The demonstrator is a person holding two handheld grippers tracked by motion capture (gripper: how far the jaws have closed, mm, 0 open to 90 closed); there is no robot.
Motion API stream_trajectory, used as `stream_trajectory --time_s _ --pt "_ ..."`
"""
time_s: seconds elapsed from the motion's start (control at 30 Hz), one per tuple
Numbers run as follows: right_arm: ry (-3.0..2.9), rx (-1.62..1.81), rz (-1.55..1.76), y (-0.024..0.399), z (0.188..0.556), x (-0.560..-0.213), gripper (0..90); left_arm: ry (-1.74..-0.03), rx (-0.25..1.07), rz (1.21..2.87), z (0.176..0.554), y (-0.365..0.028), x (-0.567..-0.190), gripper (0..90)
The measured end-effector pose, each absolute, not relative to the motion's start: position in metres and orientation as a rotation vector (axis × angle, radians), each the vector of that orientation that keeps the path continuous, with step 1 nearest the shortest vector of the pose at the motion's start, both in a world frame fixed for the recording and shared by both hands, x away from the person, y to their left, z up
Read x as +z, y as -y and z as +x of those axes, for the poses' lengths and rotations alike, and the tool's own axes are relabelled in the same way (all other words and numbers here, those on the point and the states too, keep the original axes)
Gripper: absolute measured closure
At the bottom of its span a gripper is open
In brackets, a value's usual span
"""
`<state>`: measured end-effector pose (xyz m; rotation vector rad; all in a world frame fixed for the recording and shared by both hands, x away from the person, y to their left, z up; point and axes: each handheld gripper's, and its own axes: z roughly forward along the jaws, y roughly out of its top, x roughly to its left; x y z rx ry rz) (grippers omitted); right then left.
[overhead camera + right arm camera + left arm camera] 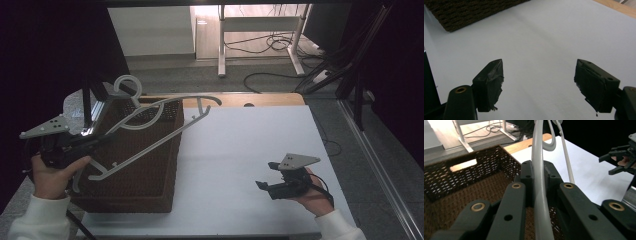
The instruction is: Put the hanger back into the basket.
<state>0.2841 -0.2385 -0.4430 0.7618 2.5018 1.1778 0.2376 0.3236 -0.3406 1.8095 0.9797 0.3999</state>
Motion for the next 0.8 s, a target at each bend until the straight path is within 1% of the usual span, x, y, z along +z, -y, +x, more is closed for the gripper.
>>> stream_trajectory --time_s 0.3,0.8 --pt "-2.481 1.162 0.793 0.243 0.283 -0.443 23.2 -1.058 0.423 1.740 0.232 -0.342 -0.353 81.0" --pt "-2.383 1.206 0.824 0.247 0.277 -0.426 23.3 -1.185 0.477 1.716 0.228 -0.360 -0.378 80.9"
